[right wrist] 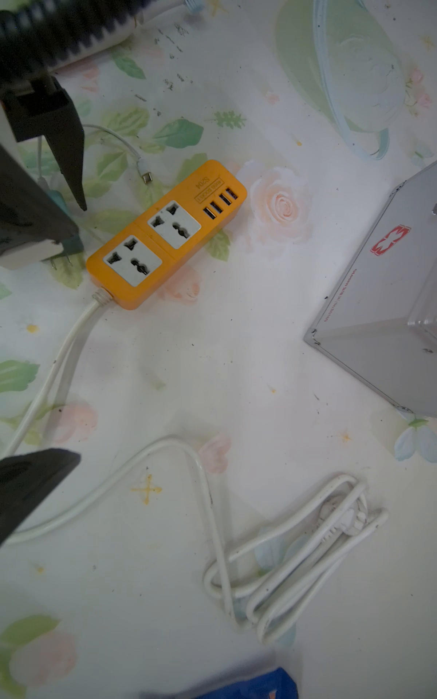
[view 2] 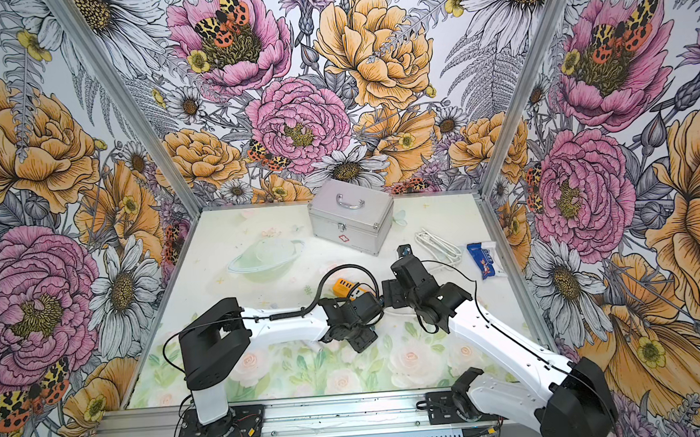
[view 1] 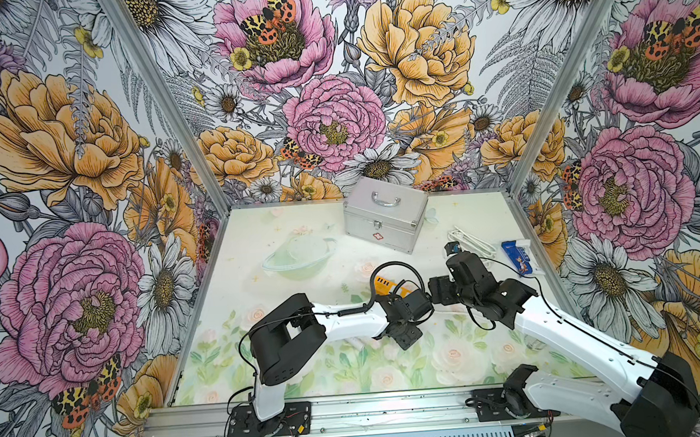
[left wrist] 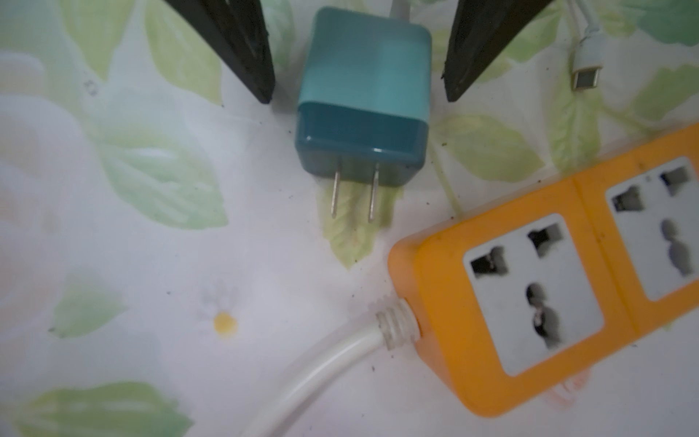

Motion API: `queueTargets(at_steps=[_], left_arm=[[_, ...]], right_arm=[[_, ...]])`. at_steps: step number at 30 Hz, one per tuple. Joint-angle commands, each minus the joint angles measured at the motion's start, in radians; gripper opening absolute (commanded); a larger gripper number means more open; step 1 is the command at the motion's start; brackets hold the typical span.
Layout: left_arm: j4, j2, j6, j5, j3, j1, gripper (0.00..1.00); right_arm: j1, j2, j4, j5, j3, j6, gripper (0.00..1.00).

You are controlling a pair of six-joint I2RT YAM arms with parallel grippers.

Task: Charge the electric toothbrush
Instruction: Pick up the plug from the center of the board.

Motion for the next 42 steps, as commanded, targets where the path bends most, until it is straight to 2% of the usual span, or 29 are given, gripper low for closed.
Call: queueTargets(at_steps=[1,7,10,16,23,24,30,35,39,42], left_arm=[[0.014,0.029,0.008,-0.013,0.014,-0.002,0.68],[0.011,0.022,-0.001,-0.008,0.002,-0.002,0.53],[0.011,0.007,-0.005,-0.009,-0.007,-0.002,0.39],[0.010,-0.009,-0.010,-0.013,-0.011,-0.003,0.25],[0.001,-0.061,-0.029,0.002,0.012,0.006,0.22],[-0.005,-0.106,-0.040,0.009,0.018,0.013,0.22],[-0.061,-0.215,-0.136,0.046,0.062,0.061,0.23],[-0.103,-0.276,-0.228,0.126,0.087,0.129,0.23],[-0.123,-0.310,-0.265,0.183,0.090,0.181,0.23],[-0.129,-0.328,-0.294,0.217,0.096,0.216,0.23]], right_arm=[[-0.009,-0.025,-0.004,-0.001,0.016,-0.011,0.87],[-0.013,-0.036,-0.004,-0.003,0.013,-0.014,0.88],[-0.016,-0.036,-0.004,-0.004,0.017,-0.017,0.88],[-0.018,-0.019,-0.004,-0.007,0.026,-0.025,0.88],[-0.022,-0.017,-0.005,0.002,0.034,-0.062,0.88],[-0.023,-0.017,-0.004,0.007,0.035,-0.071,0.88],[-0.024,-0.017,-0.002,0.058,0.057,-0.125,0.87],[-0.024,-0.037,0.011,0.081,0.071,-0.146,0.85],[-0.024,-0.081,0.029,0.045,0.058,-0.159,0.83],[-0.022,-0.116,0.052,-0.044,0.040,-0.158,0.81]])
